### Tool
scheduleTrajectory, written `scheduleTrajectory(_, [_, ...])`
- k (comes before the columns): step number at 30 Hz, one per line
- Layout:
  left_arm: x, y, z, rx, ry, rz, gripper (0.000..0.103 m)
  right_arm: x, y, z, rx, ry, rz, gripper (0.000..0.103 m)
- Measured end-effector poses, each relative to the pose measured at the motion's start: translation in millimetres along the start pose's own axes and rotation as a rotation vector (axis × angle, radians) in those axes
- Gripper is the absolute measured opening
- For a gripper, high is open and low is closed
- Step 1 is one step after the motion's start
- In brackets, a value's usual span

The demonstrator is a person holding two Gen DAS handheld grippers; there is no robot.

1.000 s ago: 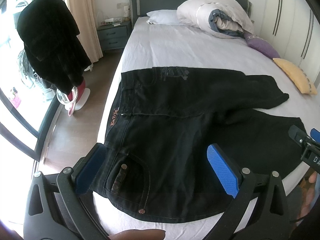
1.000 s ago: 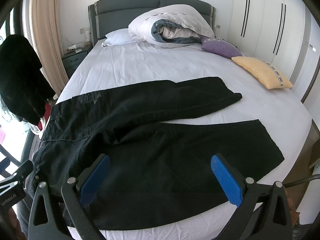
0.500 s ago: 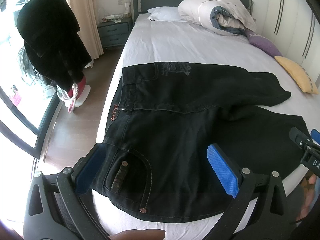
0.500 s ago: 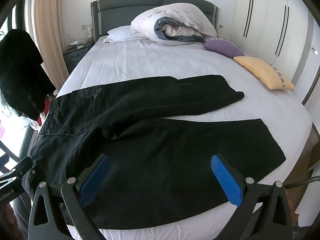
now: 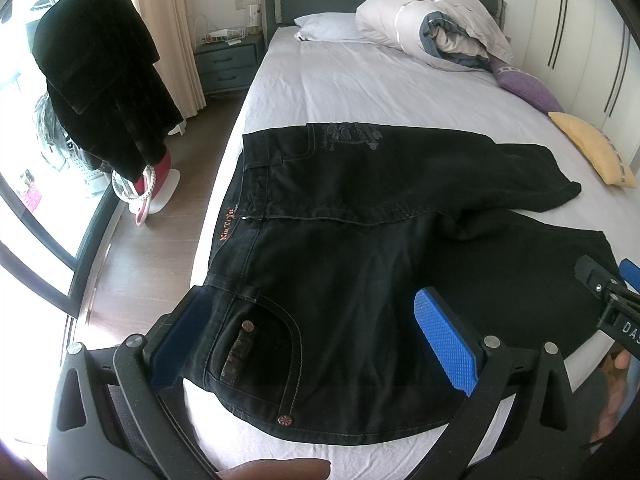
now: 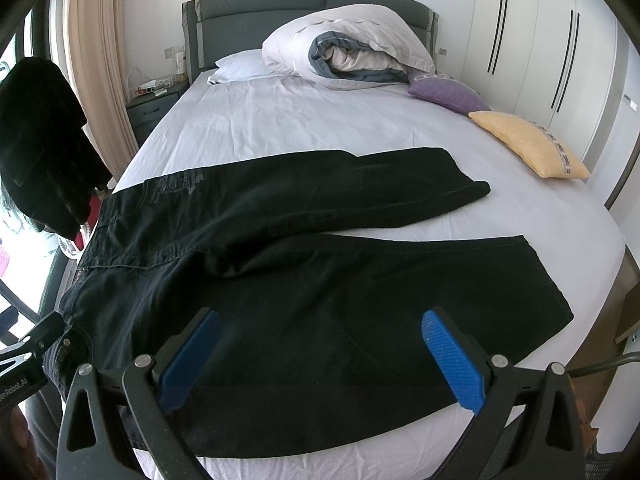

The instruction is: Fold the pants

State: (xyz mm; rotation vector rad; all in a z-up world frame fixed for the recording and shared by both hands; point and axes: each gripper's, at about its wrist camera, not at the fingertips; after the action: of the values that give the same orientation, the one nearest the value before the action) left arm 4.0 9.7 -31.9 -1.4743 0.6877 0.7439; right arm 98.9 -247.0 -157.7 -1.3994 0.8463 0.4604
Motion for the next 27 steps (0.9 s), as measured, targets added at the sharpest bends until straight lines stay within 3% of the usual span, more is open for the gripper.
scheduleTrajectory(19, [8, 1, -4, 0.005, 0.012, 0.022, 0.103, 8, 5, 7, -0.017, -0.004, 0.016, 0.103])
scheduleTrajectory(21, [12, 2, -3, 0.002, 0.028, 0.034, 0.103, 11, 5, 7, -0.023, -0.01, 0.021, 0.103])
scheduleTrajectory(25, [31, -1, -1, -0.005, 0.158, 0.115, 0.103, 17, 2, 4, -0.038, -0.042, 0.03, 0.103])
scheduleTrajectory(27, [37, -1, -5, 0.049, 0.124, 0.085, 0.103, 22, -1, 2, -0.054, -0.089, 0.032, 0.103])
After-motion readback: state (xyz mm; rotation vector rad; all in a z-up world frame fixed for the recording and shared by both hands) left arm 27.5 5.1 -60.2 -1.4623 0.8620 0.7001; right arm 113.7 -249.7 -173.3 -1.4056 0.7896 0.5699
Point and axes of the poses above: each gripper's, at about its wrist camera, not at the fingertips, and x roughly the way its jaws point, z to its left, y to its underside, and after that the axes turned 1 degree about -x, right-handed
